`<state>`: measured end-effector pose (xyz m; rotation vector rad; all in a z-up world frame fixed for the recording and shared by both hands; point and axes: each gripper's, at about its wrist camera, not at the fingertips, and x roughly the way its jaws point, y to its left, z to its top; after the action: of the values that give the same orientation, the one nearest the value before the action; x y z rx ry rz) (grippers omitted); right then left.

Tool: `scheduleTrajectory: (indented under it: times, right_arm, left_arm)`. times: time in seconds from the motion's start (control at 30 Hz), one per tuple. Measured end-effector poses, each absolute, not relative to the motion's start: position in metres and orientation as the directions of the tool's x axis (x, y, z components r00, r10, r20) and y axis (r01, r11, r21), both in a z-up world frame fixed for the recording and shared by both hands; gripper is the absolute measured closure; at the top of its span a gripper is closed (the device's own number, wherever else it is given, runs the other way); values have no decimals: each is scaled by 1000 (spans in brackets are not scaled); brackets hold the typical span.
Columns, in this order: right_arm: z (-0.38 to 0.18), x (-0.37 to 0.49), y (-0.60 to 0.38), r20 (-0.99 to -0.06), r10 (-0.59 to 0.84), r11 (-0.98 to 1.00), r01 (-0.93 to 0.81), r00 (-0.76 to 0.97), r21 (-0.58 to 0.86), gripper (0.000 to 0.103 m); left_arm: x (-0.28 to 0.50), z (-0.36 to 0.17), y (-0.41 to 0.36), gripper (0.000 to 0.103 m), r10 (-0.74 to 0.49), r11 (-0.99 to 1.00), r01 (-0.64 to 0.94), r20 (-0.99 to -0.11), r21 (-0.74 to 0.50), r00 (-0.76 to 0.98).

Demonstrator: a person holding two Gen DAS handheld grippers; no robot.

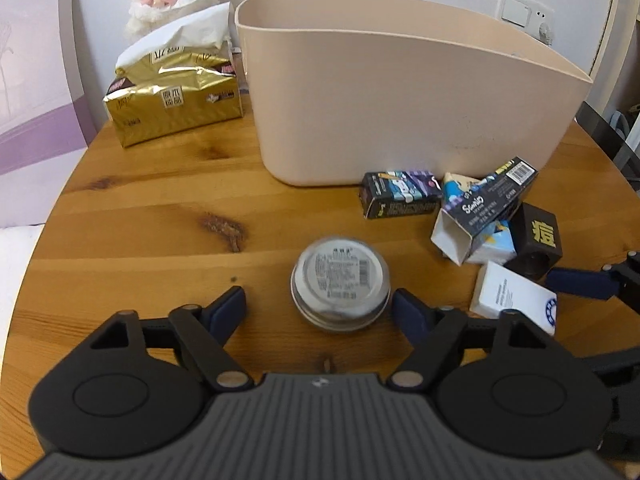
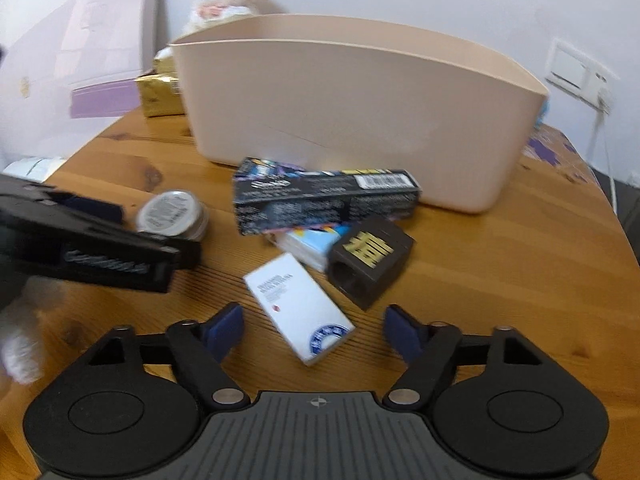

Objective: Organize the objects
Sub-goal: 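Grasp the round silver tin with the left gripper while the right grasps the white box, then lift the tin and white box into the basket and open both grippers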

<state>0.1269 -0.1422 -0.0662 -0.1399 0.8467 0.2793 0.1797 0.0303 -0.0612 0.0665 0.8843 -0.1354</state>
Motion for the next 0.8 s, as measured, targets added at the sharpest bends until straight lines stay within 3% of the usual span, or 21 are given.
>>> scheduleTrajectory:
  times: [0.03,0.13,0.37,0.8]
  right_arm:
    - [-66,127,-141,-753,194,952,-305,628,-9,39]
    - [-63,125,-139,-749,205,949,-316,630,-6,65]
    - [-59,119,-144,-762,235,945,-325,604,33,74]
    - [-31,98,-167,-736,269,943,-327,622,69,74]
  left_arm:
    - [180,-61,30,27,-88,990,141,-773,1,628]
    - [178,-59,30,48,-84,991,135,-761,5,643]
    - [172,-57,34,48,-82,992,125,-768,-3,635]
    - [148,-28,46,48,-91,992,123,-733,-9,675]
